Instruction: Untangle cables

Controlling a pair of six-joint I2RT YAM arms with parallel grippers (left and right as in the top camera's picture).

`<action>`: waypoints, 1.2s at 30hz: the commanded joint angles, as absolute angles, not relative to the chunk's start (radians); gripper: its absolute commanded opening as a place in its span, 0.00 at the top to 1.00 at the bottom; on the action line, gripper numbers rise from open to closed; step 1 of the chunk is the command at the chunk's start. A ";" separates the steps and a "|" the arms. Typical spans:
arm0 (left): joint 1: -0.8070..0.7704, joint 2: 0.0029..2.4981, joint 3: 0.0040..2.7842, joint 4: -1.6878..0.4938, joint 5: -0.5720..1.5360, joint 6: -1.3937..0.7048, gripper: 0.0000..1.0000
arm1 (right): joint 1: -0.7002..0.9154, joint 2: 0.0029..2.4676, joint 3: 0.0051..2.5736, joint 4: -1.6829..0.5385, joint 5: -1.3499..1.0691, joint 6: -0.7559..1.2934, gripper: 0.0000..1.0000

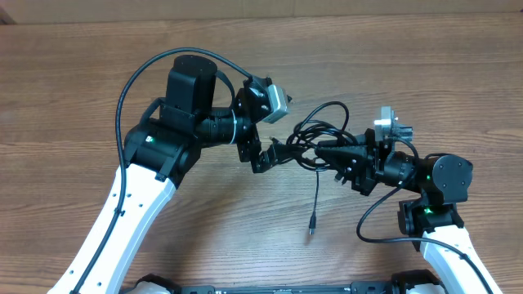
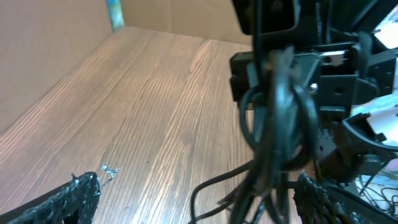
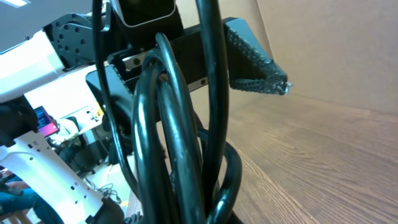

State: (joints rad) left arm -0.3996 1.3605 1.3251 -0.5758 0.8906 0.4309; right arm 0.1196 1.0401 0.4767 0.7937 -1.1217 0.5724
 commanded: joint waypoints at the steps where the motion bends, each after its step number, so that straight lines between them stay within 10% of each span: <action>1: -0.403 1.368 1.348 -0.571 0.865 0.456 0.00 | 0.123 1.037 0.506 0.807 -1.132 0.581 0.93; 21: -0.448 1.370 1.348 -0.572 0.865 0.422 0.00 | 0.123 1.037 0.506 0.957 -1.079 0.685 0.93; 24: -0.448 1.370 1.347 -0.572 0.864 0.423 0.23 | 0.123 1.037 0.506 0.957 -1.078 0.685 0.93; 29: -0.448 1.370 1.347 -0.570 0.864 0.423 0.93 | 0.123 1.037 0.506 0.956 -1.078 0.685 0.93; 36: -0.448 1.370 1.347 -0.564 0.864 0.423 0.96 | 0.123 1.037 0.506 0.930 -1.078 0.685 0.91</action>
State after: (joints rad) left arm -0.4549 1.3609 1.3254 -0.5762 0.8890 0.4217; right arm 0.1181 1.0428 0.4767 0.9344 -1.0565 0.6777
